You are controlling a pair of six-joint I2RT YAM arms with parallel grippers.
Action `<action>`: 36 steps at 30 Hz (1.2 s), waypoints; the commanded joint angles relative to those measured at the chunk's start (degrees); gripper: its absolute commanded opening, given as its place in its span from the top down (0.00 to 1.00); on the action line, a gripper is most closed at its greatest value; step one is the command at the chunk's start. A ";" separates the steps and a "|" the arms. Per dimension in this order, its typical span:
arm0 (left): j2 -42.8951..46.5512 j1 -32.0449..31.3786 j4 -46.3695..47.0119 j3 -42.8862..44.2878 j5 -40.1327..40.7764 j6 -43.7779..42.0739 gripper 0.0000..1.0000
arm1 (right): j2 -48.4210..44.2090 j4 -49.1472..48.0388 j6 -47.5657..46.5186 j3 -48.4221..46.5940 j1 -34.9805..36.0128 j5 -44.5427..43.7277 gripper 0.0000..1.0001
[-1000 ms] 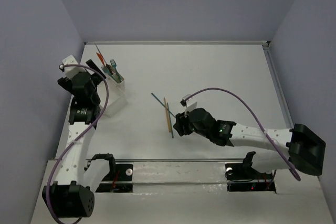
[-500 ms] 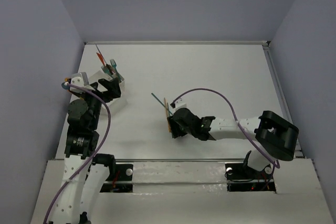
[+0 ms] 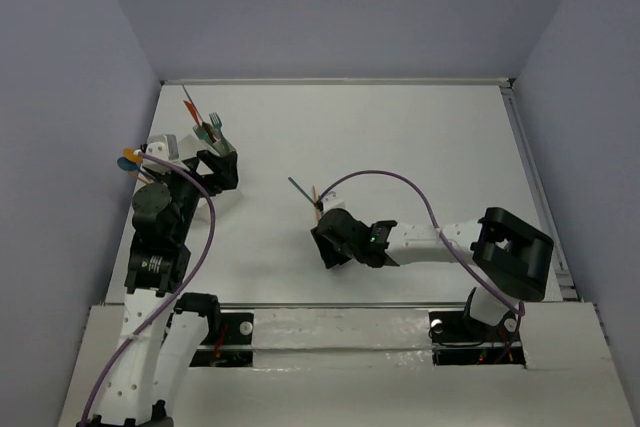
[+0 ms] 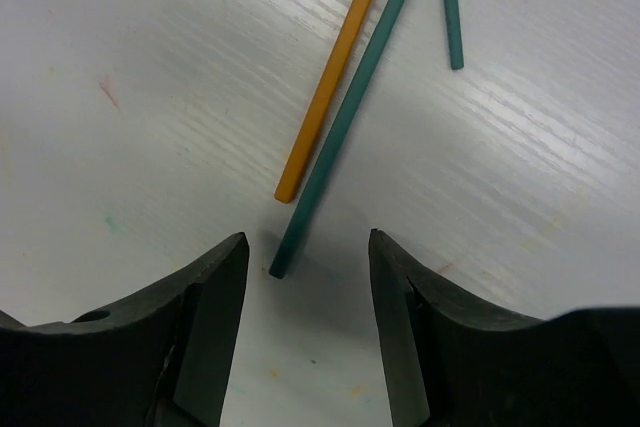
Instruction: Sort the eating utensils into containers
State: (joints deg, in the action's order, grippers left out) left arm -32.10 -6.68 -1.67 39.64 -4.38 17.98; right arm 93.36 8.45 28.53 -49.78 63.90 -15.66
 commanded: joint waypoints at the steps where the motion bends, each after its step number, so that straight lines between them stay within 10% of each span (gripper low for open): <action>1: 0.72 -0.18 1.76 0.44 -1.77 0.39 0.01 | 1.38 1.75 0.73 -2.78 0.79 -0.69 0.44; 28: -0.51 -0.18 1.76 0.35 -1.94 0.92 0.01 | 5.43 8.25 1.44 -4.71 1.32 -6.04 1.00; 36: -4.55 -0.18 2.29 0.88 -11.43 4.43 0.02 | 2.27 8.87 0.21 -6.65 1.32 -12.19 1.00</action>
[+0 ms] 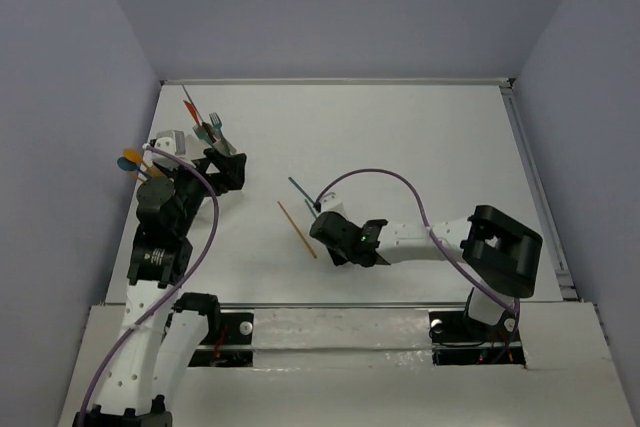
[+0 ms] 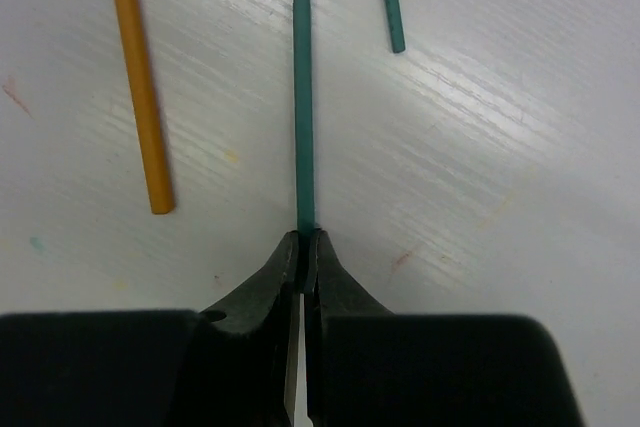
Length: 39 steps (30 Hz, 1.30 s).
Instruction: Sort the eating utensils into containers
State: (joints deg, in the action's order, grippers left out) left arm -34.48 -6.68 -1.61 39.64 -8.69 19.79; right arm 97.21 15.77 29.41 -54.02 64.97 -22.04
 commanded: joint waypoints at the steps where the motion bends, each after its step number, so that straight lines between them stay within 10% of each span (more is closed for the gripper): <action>1: -2.26 -0.18 2.31 0.62 -8.18 3.32 0.02 | -3.32 0.85 -0.93 -2.15 0.25 -5.99 1.00; 12: -5.15 -1.49 13.45 -11.77 -26.28 18.96 0.11 | -13.98 -15.15 -8.05 2.26 0.25 2.35 1.00; 25: -13.06 -11.52 22.08 -14.24 -17.78 22.48 0.15 | -14.68 -23.59 -8.58 -0.21 0.25 8.41 1.00; 35: -17.47 -15.55 22.70 -11.25 -8.46 19.32 0.57 | -16.00 -25.52 -7.88 1.63 0.25 10.35 1.00; 39: -16.59 -16.08 22.53 -10.99 -4.68 18.35 0.92 | -16.44 -25.88 -7.88 2.43 0.25 10.62 1.00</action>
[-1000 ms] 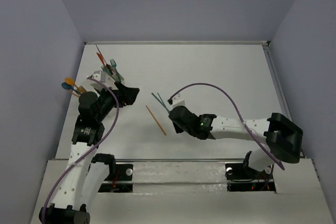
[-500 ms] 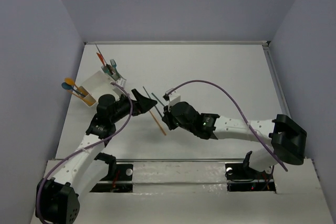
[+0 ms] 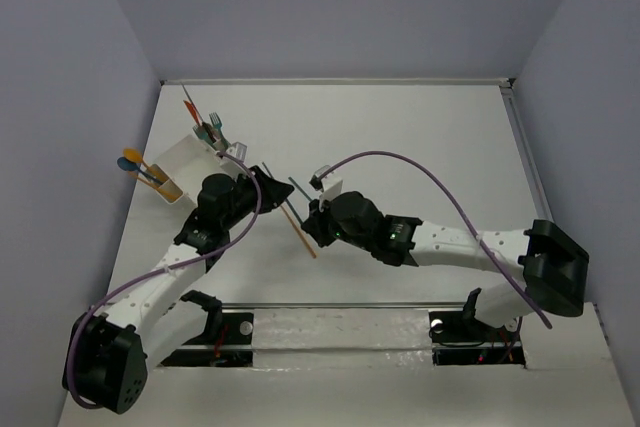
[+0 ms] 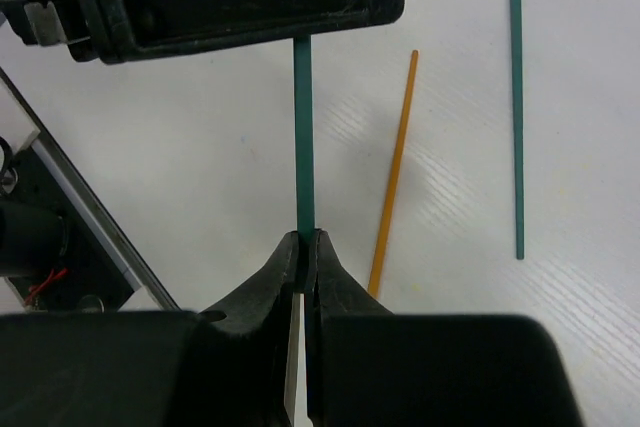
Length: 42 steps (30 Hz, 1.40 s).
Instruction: Sort the eating utensils into containers
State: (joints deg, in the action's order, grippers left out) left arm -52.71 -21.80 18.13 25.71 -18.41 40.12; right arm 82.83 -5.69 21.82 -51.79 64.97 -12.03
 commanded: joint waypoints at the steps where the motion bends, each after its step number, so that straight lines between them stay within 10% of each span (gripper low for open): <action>1: 1.73 -0.96 2.70 3.20 5.23 -2.23 1.00 | -2.06 -4.50 -0.29 0.29 0.25 0.61 1.00; 7: 2.96 -0.96 -0.54 4.69 7.68 -3.11 1.00 | -2.93 -4.24 -0.03 0.81 0.25 0.08 1.00; 19: 6.74 -0.96 -13.81 12.15 20.32 -8.74 1.00 | -9.95 -6.17 0.15 5.12 0.25 -0.53 0.21; 31: 7.01 12.62 -27.87 25.43 36.08 -19.11 1.00 | -18.57 -3.28 0.06 13.82 0.25 -3.00 0.09; 42: 3.23 26.36 -22.36 23.77 44.69 -22.28 1.00 | -24.29 -3.09 -0.47 17.69 0.25 -1.07 0.07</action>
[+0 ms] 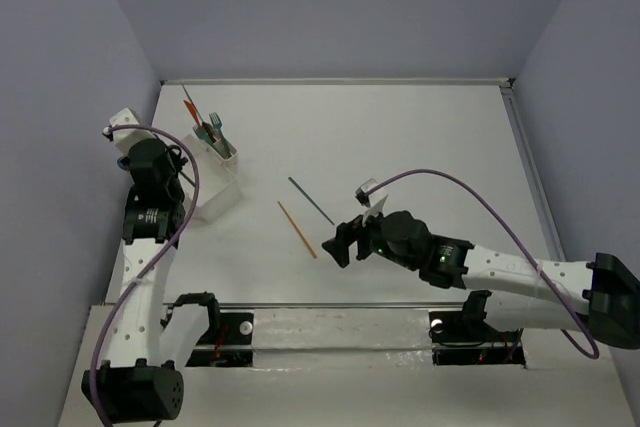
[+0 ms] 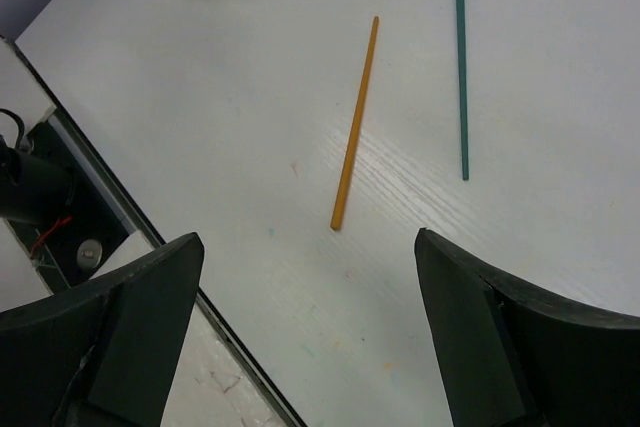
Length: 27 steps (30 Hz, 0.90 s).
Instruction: Sort the eating utensils into containers
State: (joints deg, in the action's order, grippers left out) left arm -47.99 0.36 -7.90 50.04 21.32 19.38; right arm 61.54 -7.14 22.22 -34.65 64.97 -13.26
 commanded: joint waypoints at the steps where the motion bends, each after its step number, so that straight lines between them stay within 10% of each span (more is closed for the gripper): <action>1: -1.67 4.91 5.25 -0.99 6.18 -1.88 1.00 | -3.61 -2.00 -0.77 1.07 0.25 0.25 0.07; 25: -12.92 11.94 17.57 -7.24 7.42 -5.05 1.00 | -7.31 -1.92 -0.60 2.40 0.25 -0.10 0.08; 27: -12.75 11.94 17.31 -6.80 6.54 -4.96 0.85 | -5.39 -1.30 -0.07 1.70 0.25 0.68 0.08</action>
State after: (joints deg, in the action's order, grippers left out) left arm -61.34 12.10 5.74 43.09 29.19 15.18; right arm 54.19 -7.70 22.09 -31.75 64.97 -12.47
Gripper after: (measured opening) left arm 0.067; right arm 0.926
